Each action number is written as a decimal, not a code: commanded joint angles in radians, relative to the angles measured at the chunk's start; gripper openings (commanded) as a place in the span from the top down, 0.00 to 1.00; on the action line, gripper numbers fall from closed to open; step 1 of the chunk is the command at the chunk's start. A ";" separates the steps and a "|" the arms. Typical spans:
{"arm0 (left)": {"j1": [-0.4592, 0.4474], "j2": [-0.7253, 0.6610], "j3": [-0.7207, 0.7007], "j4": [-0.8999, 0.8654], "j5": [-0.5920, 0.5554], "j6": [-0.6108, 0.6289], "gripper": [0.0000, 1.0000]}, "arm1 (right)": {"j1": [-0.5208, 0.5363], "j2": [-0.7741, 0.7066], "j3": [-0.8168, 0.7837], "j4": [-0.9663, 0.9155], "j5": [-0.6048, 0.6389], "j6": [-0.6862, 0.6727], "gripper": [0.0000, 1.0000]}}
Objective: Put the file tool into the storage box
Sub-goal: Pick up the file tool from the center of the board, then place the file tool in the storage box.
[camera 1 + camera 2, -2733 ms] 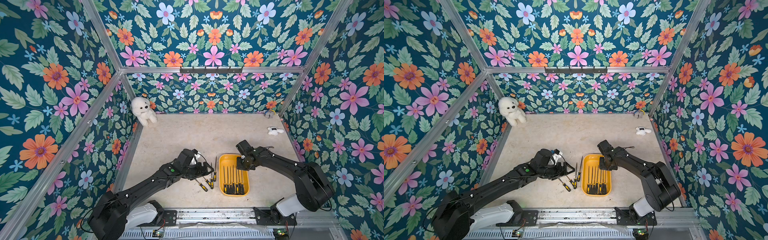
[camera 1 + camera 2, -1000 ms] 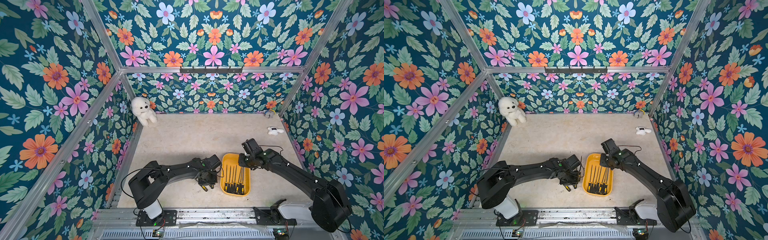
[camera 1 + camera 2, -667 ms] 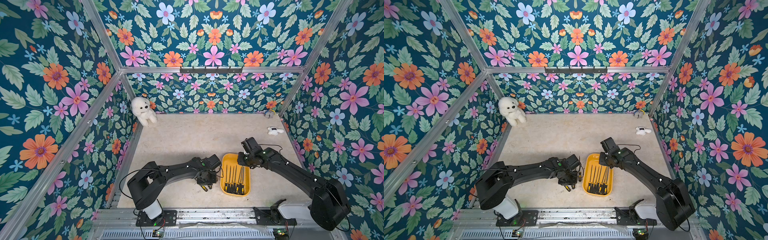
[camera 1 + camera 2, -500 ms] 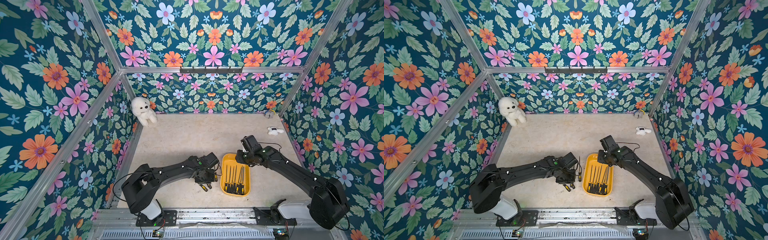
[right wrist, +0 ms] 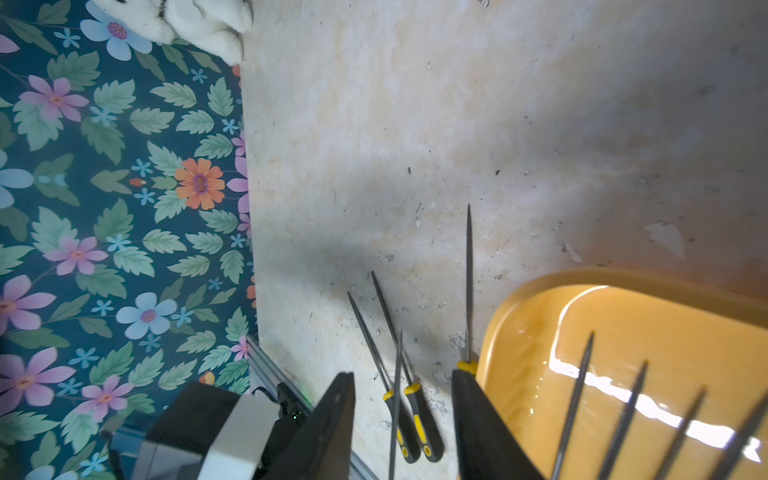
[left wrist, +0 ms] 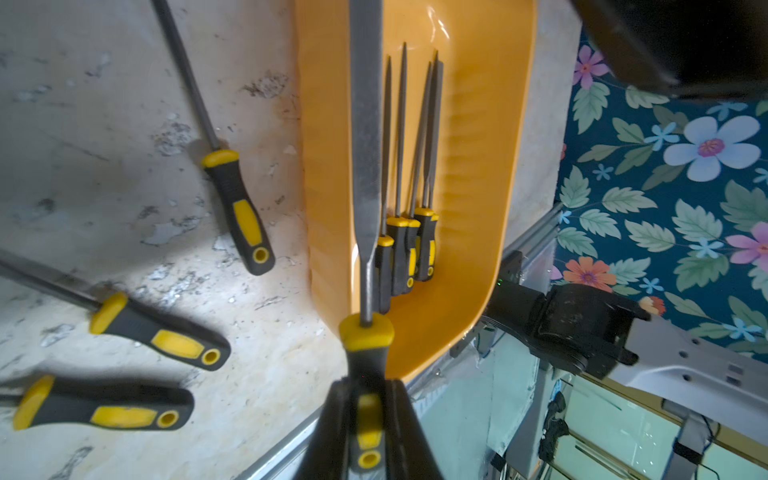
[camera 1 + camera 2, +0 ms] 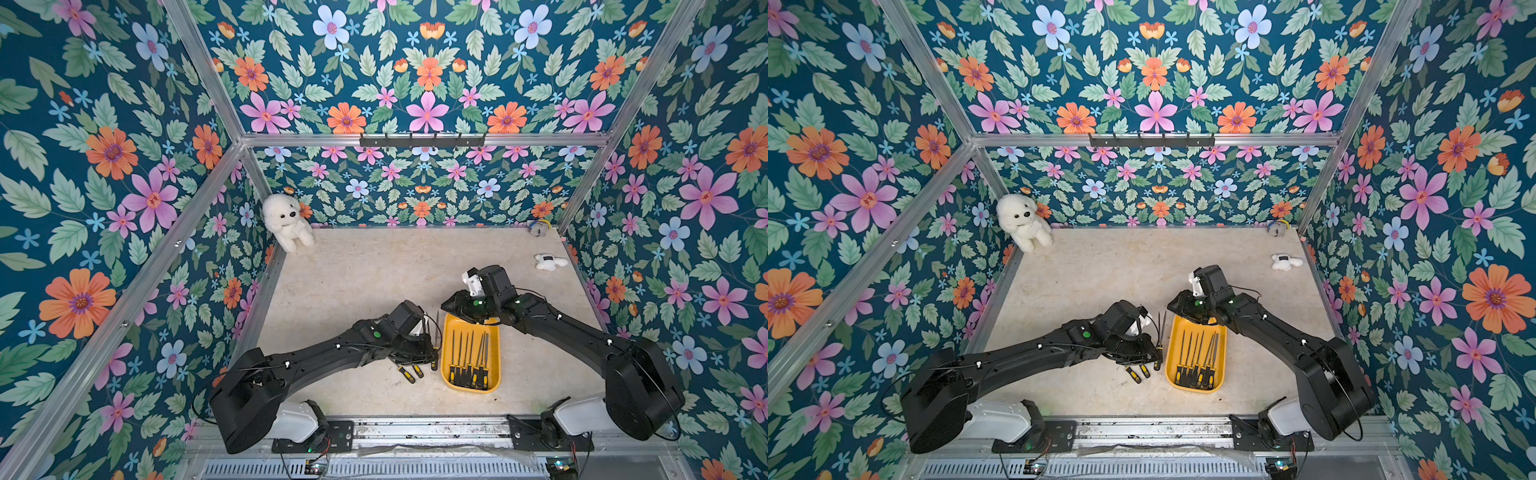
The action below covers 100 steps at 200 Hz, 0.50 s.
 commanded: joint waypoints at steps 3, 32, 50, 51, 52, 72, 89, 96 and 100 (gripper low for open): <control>0.002 -0.004 -0.002 0.067 0.044 -0.008 1.00 | 0.001 0.022 0.005 0.099 -0.080 0.037 0.59; 0.002 -0.003 -0.008 0.079 0.042 -0.017 1.00 | 0.011 0.055 0.026 0.064 -0.099 0.012 0.63; 0.002 -0.001 -0.011 0.085 0.041 -0.021 1.00 | 0.017 0.064 0.019 0.056 -0.107 0.007 0.65; 0.002 0.000 -0.011 0.085 0.042 -0.022 1.00 | 0.017 0.065 0.018 0.055 -0.107 0.008 0.65; 0.002 0.000 -0.011 0.085 0.042 -0.022 1.00 | 0.017 0.065 0.018 0.054 -0.107 0.007 0.66; 0.004 0.005 -0.010 0.085 0.040 -0.022 1.00 | 0.019 0.065 0.005 0.042 -0.104 0.005 0.68; 0.003 0.014 -0.008 0.088 0.041 -0.021 1.00 | 0.020 0.062 -0.003 0.031 -0.099 0.005 0.72; 0.005 0.018 -0.007 0.092 0.044 -0.021 1.00 | 0.019 0.062 -0.003 0.028 -0.099 0.002 0.72; 0.005 0.019 -0.006 0.093 0.045 -0.022 1.00 | 0.020 0.062 -0.003 0.024 -0.098 0.000 0.73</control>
